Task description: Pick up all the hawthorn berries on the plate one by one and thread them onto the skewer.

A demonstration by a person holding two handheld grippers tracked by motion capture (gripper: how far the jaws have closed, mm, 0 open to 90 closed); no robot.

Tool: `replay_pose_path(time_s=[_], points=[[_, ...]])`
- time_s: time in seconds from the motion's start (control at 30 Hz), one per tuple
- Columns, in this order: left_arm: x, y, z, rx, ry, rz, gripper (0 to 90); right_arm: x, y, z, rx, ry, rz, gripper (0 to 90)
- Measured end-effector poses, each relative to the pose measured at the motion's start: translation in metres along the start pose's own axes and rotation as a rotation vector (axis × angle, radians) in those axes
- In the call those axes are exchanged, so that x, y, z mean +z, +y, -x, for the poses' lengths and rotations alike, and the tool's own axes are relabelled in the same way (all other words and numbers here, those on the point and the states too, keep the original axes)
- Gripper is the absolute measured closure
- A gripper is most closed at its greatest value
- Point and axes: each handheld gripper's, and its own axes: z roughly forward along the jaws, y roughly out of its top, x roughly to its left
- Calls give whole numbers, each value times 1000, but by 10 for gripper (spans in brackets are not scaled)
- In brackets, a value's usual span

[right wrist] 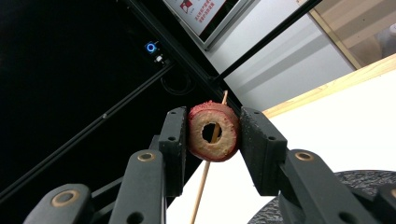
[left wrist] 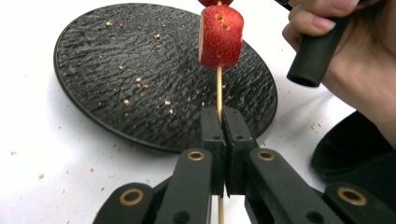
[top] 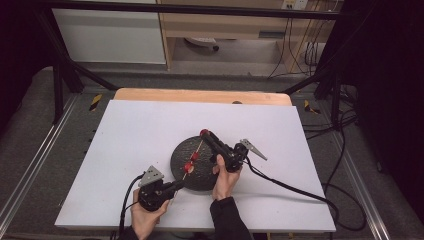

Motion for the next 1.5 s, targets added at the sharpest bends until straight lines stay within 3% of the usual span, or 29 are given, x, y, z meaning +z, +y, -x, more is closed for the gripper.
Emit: replay_pose_path(time_s=[0.47,0.9,1.23,1.5], points=[[9,15,-2,11,-3,4,883,-2,-5,-1,-6,3,-39,632],[11,10,-7,21,5,-7,883,-4,-16,0,-13,-4,-85,632],[9,9,-8,35,-7,-2,883,-6,-12,-3,-38,-8,-120,624],[5,9,-11,55,5,-6,884,-9,3,-8,-106,-34,-189,468]])
